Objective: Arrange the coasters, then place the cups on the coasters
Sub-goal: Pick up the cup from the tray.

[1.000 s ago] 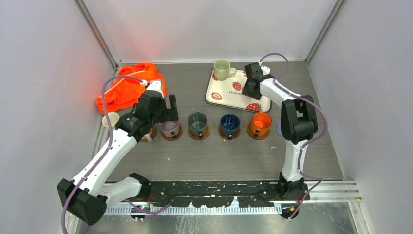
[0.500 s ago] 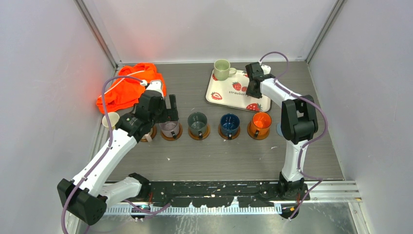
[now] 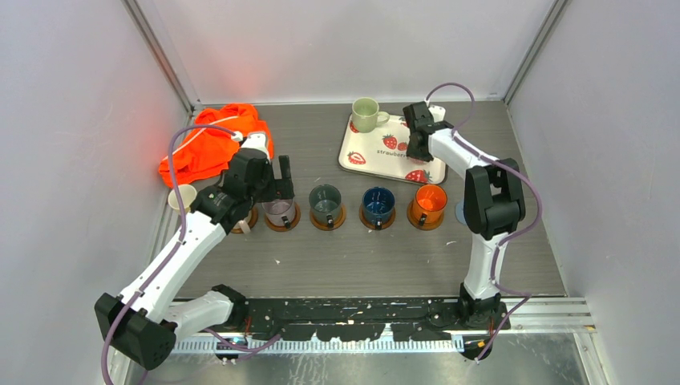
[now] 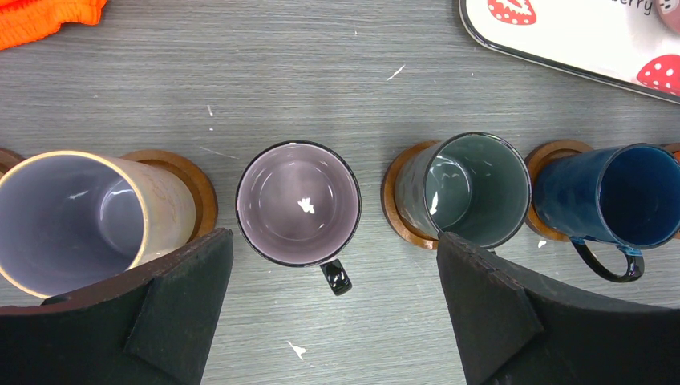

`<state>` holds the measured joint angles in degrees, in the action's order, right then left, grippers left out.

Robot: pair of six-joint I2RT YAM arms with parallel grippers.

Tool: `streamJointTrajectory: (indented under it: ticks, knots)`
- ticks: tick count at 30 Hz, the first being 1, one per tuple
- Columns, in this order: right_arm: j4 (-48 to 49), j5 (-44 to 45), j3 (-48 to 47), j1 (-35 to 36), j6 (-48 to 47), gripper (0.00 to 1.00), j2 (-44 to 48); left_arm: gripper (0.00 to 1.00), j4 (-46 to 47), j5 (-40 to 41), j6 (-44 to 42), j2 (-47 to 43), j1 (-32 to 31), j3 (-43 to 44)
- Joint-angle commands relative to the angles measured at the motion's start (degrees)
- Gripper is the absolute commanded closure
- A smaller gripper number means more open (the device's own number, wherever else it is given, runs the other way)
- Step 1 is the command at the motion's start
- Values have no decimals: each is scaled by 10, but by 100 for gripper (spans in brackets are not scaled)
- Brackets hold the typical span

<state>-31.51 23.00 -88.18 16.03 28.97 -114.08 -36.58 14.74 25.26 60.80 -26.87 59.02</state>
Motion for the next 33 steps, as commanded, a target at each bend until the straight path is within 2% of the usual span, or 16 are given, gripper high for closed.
streamJointTrajectory:
  ticks: [1,16,26,33]
  knots:
    - [22,43,-10,4,-8,100,71,0,22,-5,1,0,2,5]
    - [22,74,6,8,-16,99,112,0,22,-7,1,0,2,5]
    - [-1,132,32,6,-6,100,164,0,23,-13,2,0,2,4]
    - [-27,140,75,-19,24,99,229,0,24,-20,4,-2,2,4]
